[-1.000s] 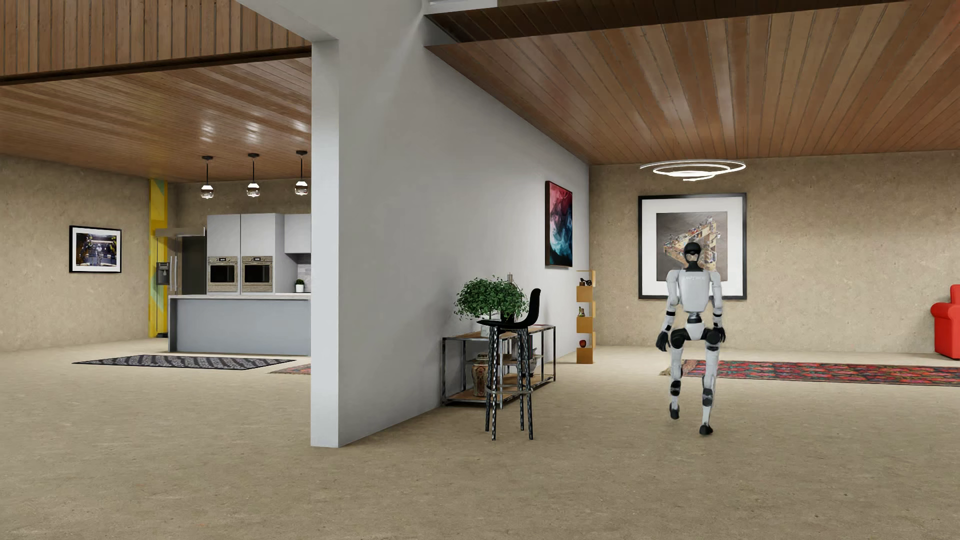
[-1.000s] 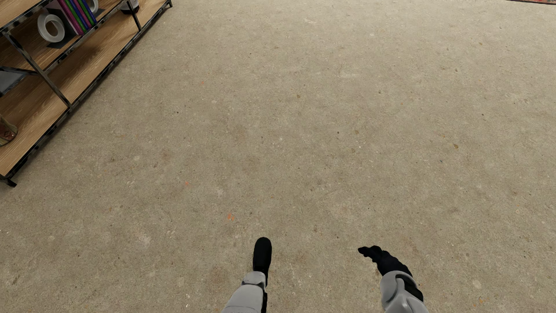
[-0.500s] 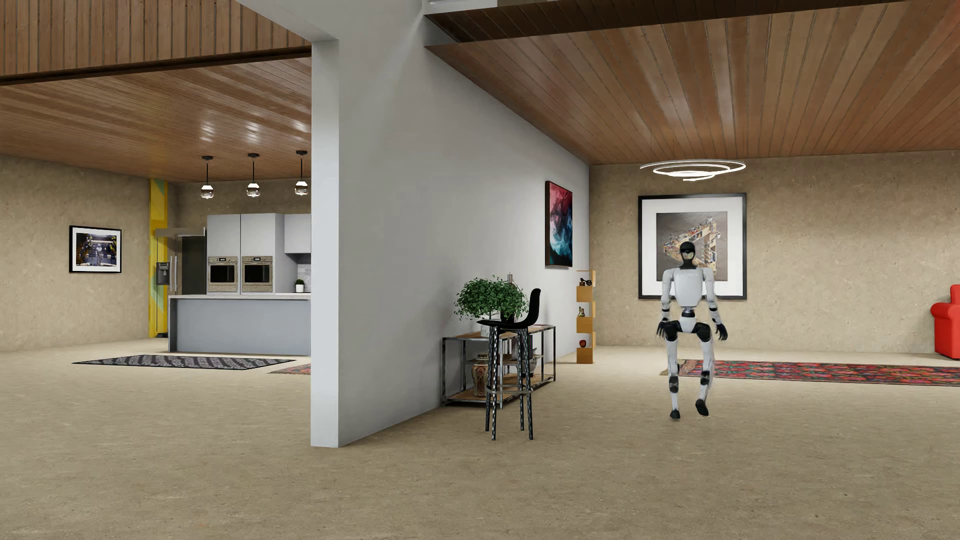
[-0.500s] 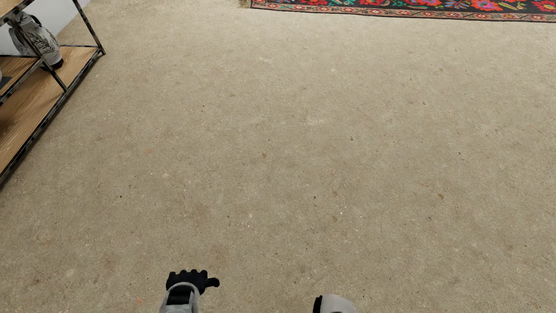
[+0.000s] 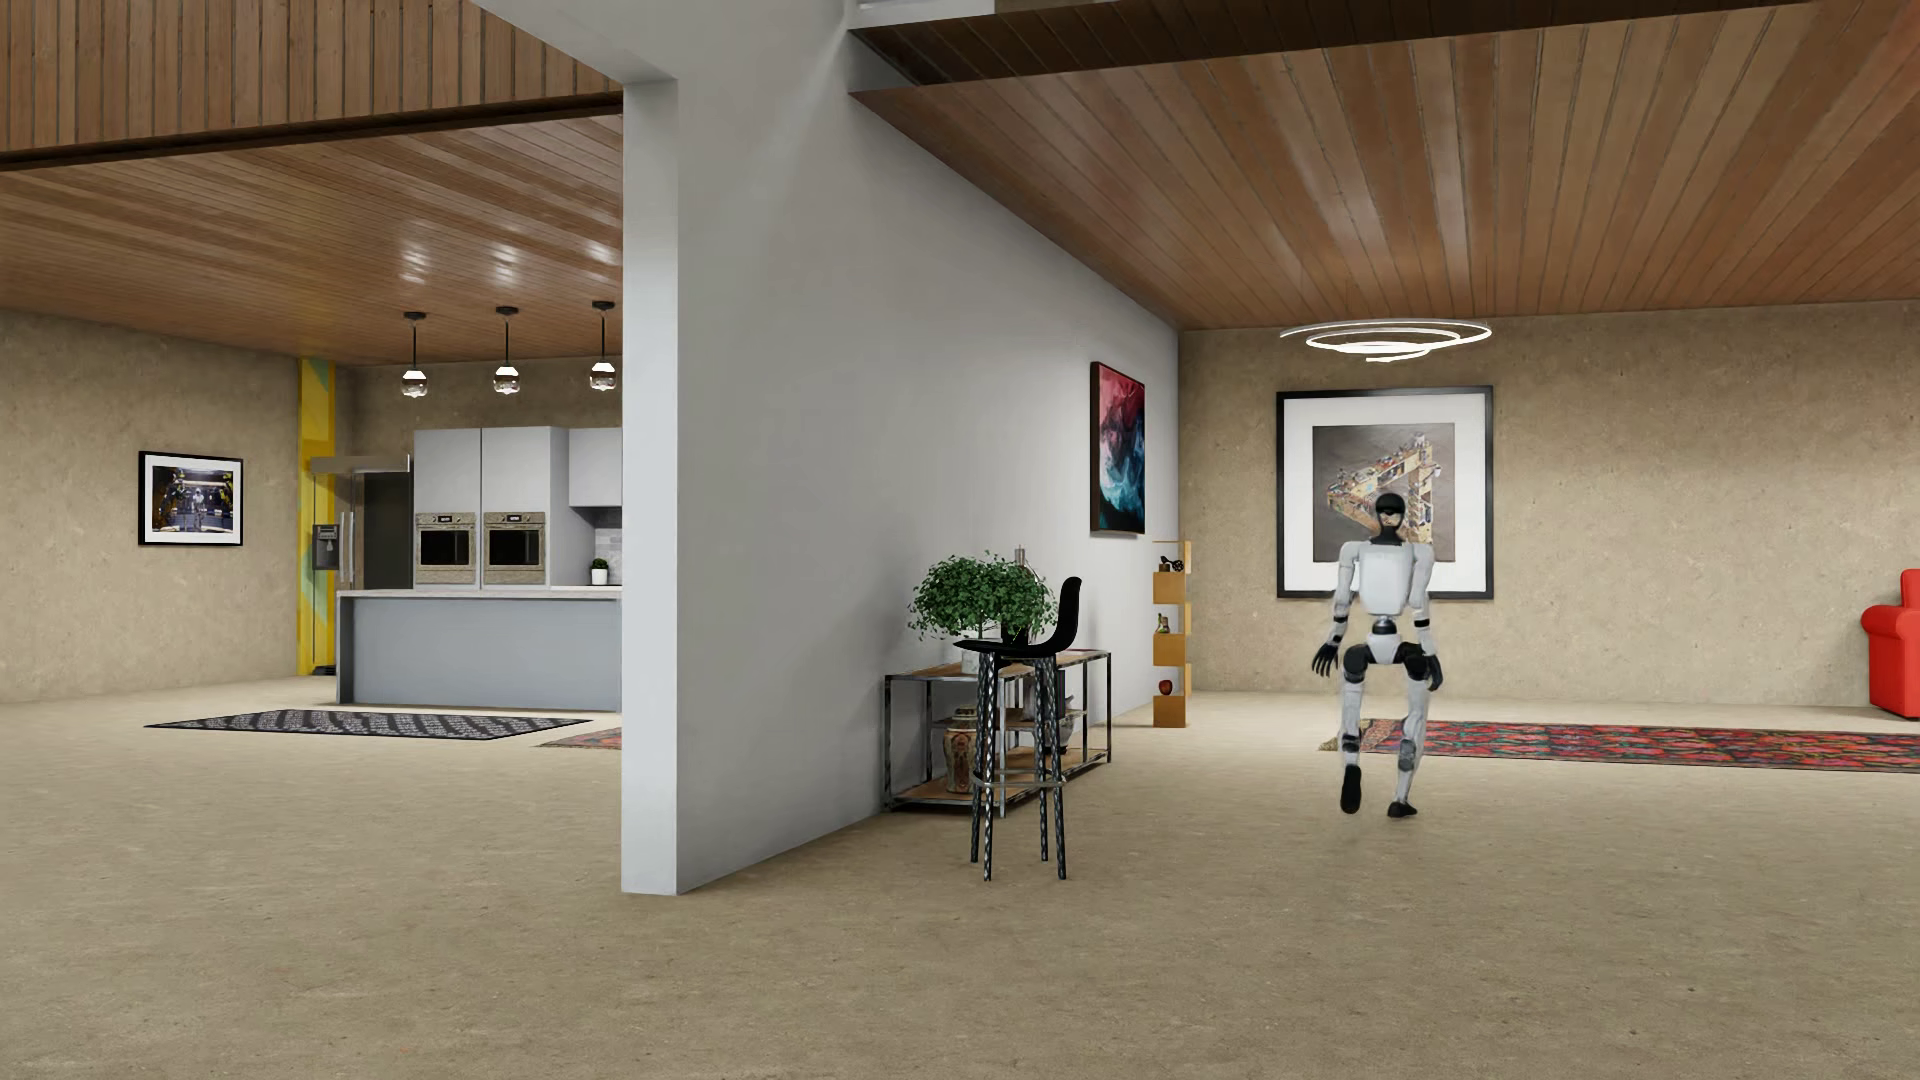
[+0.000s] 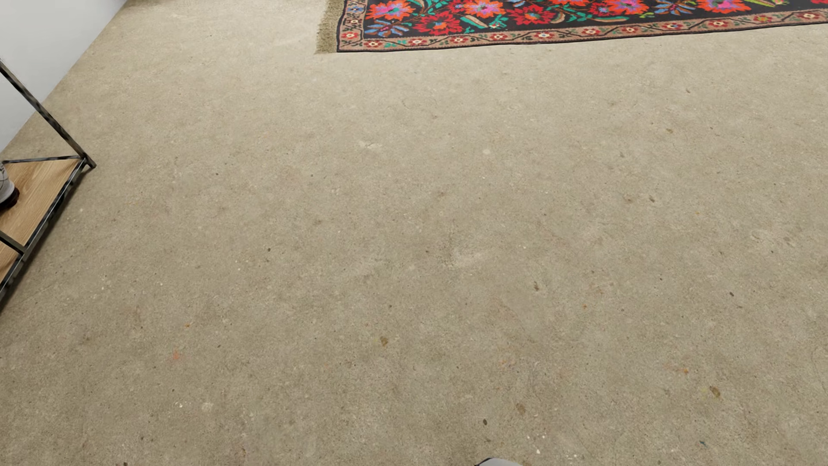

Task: Go to the shelves

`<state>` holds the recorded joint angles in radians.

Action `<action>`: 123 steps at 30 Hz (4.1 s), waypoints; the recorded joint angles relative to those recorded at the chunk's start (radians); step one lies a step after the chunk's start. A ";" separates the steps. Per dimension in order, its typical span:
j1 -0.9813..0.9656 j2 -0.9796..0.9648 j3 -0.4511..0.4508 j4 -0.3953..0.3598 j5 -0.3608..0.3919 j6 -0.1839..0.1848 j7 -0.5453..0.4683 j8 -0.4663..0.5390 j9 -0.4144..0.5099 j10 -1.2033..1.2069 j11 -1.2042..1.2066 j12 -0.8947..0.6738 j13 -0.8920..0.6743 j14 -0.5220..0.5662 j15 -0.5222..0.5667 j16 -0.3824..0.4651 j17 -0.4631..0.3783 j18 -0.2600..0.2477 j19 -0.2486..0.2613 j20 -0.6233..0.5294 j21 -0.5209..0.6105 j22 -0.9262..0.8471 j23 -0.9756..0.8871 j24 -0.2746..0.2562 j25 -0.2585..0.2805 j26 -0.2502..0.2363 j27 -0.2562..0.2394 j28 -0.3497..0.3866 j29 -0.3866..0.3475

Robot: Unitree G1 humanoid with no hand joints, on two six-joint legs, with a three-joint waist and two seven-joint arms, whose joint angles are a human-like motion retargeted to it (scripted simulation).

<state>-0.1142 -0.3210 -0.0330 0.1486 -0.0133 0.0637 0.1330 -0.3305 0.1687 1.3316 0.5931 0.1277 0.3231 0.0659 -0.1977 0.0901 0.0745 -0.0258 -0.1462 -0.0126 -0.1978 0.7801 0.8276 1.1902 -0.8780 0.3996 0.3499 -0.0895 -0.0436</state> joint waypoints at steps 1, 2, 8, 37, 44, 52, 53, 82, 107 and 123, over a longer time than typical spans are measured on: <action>-0.092 0.059 0.017 0.010 0.027 0.008 -0.014 0.021 0.000 0.047 -0.031 0.038 -0.065 -0.014 -0.023 -0.017 -0.006 0.018 0.011 0.002 0.025 0.043 0.008 0.013 -0.018 0.022 -0.015 -0.047 -0.003; -0.175 0.116 0.033 0.021 0.052 0.013 -0.024 0.048 -0.001 0.049 -0.062 0.092 -0.137 -0.019 -0.045 -0.037 -0.012 0.010 0.022 -0.004 0.045 0.047 0.016 0.032 -0.028 0.020 -0.048 -0.080 -0.012; -0.378 0.419 0.111 0.085 0.126 0.024 0.123 0.163 -0.011 -0.868 -0.223 0.280 -0.475 0.018 -0.180 -0.119 -0.068 0.041 0.081 0.064 0.168 -0.018 -0.116 0.075 0.005 -0.127 -0.304 -0.164 -0.180; 0.244 -0.107 -0.005 -0.026 -0.162 -0.041 -0.020 -0.011 0.021 -0.355 0.036 -0.103 0.027 0.015 0.095 -0.001 -0.003 -0.020 0.022 -0.046 -0.025 -0.030 -0.049 0.052 0.131 -0.067 -0.023 0.011 -0.144; -0.289 0.229 0.092 0.011 0.040 0.034 -0.011 0.078 0.012 -0.179 -0.120 0.133 -0.446 -0.060 -0.084 -0.068 -0.114 0.057 0.050 0.009 0.124 -0.005 -0.026 0.108 0.031 -0.053 -0.121 -0.084 -0.136; -0.360 0.577 0.112 -0.128 0.150 0.031 0.208 0.117 -0.010 -1.157 -0.275 0.109 -0.568 -0.053 -0.199 -0.008 -0.168 0.022 0.082 0.096 0.245 -0.080 -0.293 0.126 0.028 -0.127 -0.224 -0.127 -0.211; -0.353 0.609 0.115 -0.111 0.146 0.018 0.245 0.123 -0.011 -1.090 -0.237 0.101 -0.539 -0.010 -0.175 -0.017 -0.170 0.155 0.065 0.115 0.261 -0.088 -0.279 0.120 0.017 -0.118 -0.210 -0.106 -0.202; -0.121 0.123 0.039 0.003 0.001 0.014 0.013 0.067 0.025 0.013 -0.055 0.118 -0.276 -0.026 -0.013 0.030 -0.161 0.026 0.086 -0.012 0.099 0.005 0.056 0.107 -0.121 -0.128 -0.053 -0.100 0.139; 0.148 -0.147 0.030 -0.277 -0.243 -0.154 0.106 0.250 -0.016 -1.013 0.414 -0.193 0.066 -0.282 0.156 -0.135 -0.113 0.160 0.094 0.065 -0.035 -0.082 -0.059 0.004 0.042 -0.162 -0.064 0.172 0.104; -0.184 0.144 0.061 0.030 -0.144 -0.015 -0.002 0.076 0.019 0.021 -0.016 0.049 -0.198 -0.063 -0.049 -0.071 -0.154 -0.001 0.184 0.043 0.067 -0.011 0.000 0.021 -0.066 -0.022 -0.068 0.068 0.086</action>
<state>-0.2982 -0.1771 0.0276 0.1787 -0.1575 0.0488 0.1313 -0.2549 0.1874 1.3526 0.5774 0.1763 0.1252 0.0024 -0.2468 0.0186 -0.0792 -0.0270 0.0382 0.0302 -0.1309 0.7689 0.8280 1.2108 -0.9441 0.3779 0.2821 -0.0211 0.0423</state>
